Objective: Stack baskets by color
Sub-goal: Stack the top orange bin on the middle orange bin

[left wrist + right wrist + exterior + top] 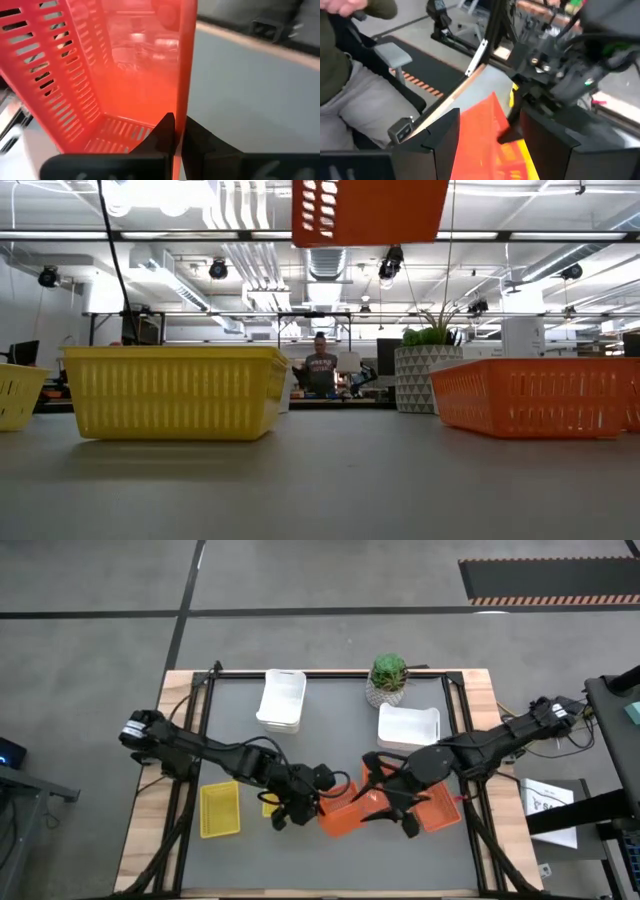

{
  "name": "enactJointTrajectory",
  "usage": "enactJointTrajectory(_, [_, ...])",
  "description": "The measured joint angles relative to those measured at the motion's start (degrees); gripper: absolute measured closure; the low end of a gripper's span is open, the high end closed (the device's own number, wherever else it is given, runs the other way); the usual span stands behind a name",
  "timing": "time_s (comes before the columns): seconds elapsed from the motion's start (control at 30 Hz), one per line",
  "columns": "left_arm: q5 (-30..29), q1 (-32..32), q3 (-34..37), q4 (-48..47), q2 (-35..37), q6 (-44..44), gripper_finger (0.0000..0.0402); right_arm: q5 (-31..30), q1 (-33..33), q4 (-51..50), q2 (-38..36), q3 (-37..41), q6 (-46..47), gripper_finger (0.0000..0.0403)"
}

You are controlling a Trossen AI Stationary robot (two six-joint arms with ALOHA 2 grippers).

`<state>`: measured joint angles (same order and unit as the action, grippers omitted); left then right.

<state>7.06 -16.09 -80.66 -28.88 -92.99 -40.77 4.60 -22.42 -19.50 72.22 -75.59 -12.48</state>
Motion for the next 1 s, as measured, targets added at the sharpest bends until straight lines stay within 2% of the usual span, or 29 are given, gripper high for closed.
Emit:
enactJointTrajectory(0.13, [-4.7,2.6,0.3,-0.7,0.0,1.4,0.0401,-0.1,1.0,-5.5,4.1,-4.3,3.8,0.0202])
enactJointTrajectory(0.27, [-4.8,3.8,0.3,-1.6,0.0,1.4,0.0401,-1.0,1.9,-12.6,7.5,-9.2,6.1,0.0202])
enactJointTrajectory(0.4, [-4.6,3.7,0.1,-1.6,0.0,1.2,0.0401,-6.1,2.5,-19.6,10.6,-13.9,6.5,0.0202])
enactJointTrajectory(0.63, [-4.7,3.8,0.4,-1.7,0.0,1.2,0.0401,-6.6,5.0,-31.9,16.0,-21.7,8.6,0.0202])
enactJointTrajectory(0.8, [-4.7,3.7,0.5,-1.6,0.0,0.9,0.0401,0.0,6.9,-38.6,20.1,-26.6,9.0,0.0212])
enactJointTrajectory(0.9, [-4.7,3.7,0.5,-1.6,0.0,0.8,0.0402,4.4,7.7,-39.8,22.1,-29.0,8.8,0.0242])
enactJointTrajectory(1.0, [-4.8,3.7,0.5,-1.7,0.0,-0.4,0.0402,5.0,8.0,-42.7,23.9,-31.4,8.0,0.0286])
